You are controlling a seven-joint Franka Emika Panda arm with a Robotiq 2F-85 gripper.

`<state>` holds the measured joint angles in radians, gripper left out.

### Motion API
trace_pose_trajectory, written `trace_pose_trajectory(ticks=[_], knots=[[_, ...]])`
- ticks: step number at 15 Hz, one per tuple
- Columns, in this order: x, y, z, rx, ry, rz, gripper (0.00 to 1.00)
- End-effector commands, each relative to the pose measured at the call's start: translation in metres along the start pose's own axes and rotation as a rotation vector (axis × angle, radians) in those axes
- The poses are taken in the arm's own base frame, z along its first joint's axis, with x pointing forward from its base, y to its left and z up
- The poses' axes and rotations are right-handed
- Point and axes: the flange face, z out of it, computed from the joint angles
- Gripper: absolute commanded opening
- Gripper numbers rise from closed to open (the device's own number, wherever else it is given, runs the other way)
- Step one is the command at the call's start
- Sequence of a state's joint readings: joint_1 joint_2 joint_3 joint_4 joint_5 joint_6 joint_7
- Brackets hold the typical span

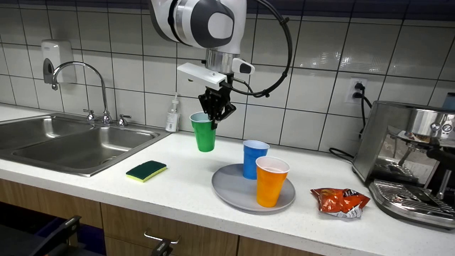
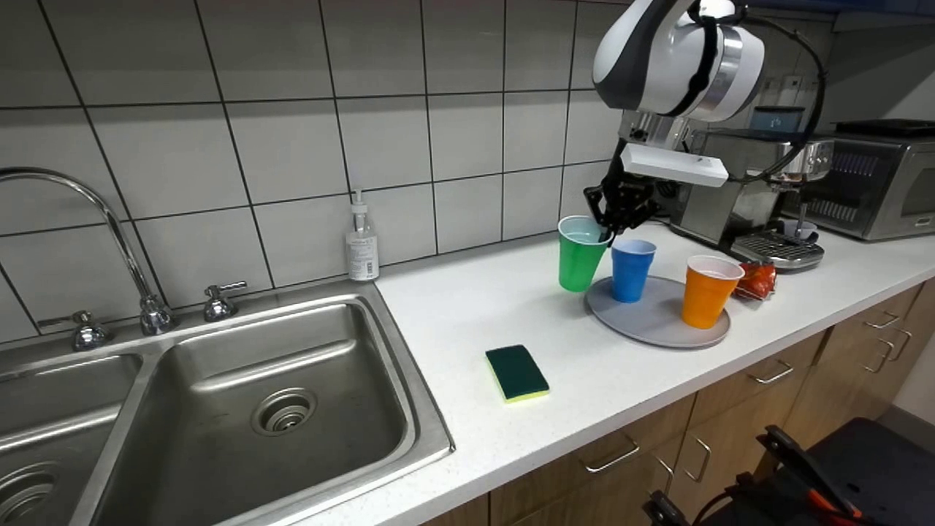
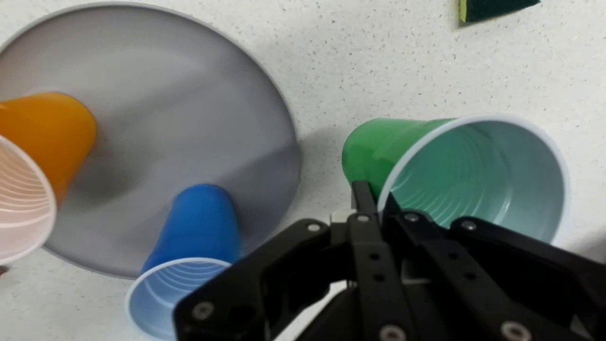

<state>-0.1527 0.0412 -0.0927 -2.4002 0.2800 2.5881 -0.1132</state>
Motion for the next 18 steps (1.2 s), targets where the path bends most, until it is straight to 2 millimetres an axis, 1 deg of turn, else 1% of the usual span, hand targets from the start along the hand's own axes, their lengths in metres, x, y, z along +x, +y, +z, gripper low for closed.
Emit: trace_pose_trajectory(ticks=[1,6,10,14,18], knots=[[-0.011,0.018,-0.011,-0.01,0.029,0.078,0.01],[-0.016,0.041,-0.008,-0.024,0.031,0.171,0.01],[-0.018,0.056,-0.006,-0.043,0.03,0.235,0.01],[-0.019,0.067,-0.001,-0.068,0.02,0.301,0.01],[-0.021,0.072,0.003,-0.082,0.012,0.361,0.01]])
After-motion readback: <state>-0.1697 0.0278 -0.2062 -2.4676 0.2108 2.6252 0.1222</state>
